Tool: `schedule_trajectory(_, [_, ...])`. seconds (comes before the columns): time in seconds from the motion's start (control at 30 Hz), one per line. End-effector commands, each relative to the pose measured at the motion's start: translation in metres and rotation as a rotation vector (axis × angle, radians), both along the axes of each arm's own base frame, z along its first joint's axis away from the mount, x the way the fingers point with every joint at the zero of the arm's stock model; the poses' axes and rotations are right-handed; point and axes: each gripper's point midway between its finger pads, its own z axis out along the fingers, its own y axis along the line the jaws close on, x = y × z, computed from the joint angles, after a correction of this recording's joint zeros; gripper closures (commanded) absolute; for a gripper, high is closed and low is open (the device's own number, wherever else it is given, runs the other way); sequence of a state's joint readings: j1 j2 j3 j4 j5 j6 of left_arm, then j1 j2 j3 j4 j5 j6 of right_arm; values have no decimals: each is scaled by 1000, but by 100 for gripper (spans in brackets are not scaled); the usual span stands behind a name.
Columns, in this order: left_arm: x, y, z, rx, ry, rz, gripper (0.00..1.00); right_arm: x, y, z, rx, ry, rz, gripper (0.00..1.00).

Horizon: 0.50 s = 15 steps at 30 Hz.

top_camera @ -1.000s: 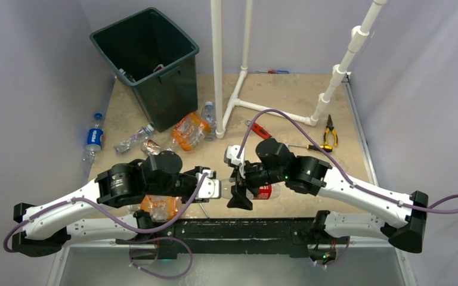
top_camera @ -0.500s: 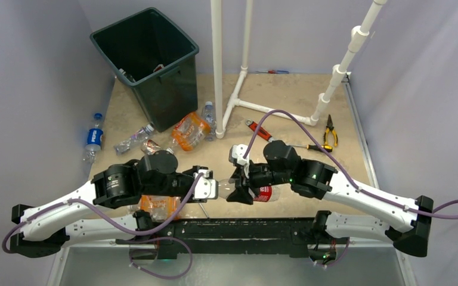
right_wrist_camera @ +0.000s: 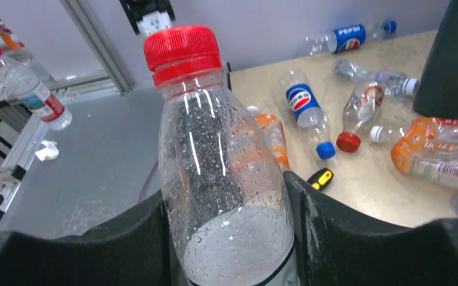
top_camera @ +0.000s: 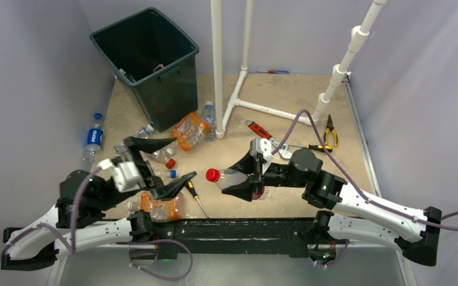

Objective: Put the plastic bottles in the bin
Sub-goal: Place the plastic bottle in the trash bin.

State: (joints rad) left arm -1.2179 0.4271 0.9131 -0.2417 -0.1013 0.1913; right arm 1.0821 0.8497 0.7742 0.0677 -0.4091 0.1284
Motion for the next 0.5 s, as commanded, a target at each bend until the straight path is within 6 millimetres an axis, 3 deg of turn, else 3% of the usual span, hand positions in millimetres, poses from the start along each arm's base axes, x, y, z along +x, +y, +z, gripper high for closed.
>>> schedule_trajectory(0.0, [23,25,32,-257,67,157,1,2,3,63,281,-18,-21,63])
schedule_trajectory(0.13, [29,24,16,-335,137,176,1,5,0,90,417,-11,-42,63])
schedule_trajectory(0.3, [23,6,-7,-424,236,86,1,16,3,106,524,36,-83,64])
schedule_trajectory(0.47, [21,-6,-18,-395,294,55,1,26,9,122,567,52,-111,63])
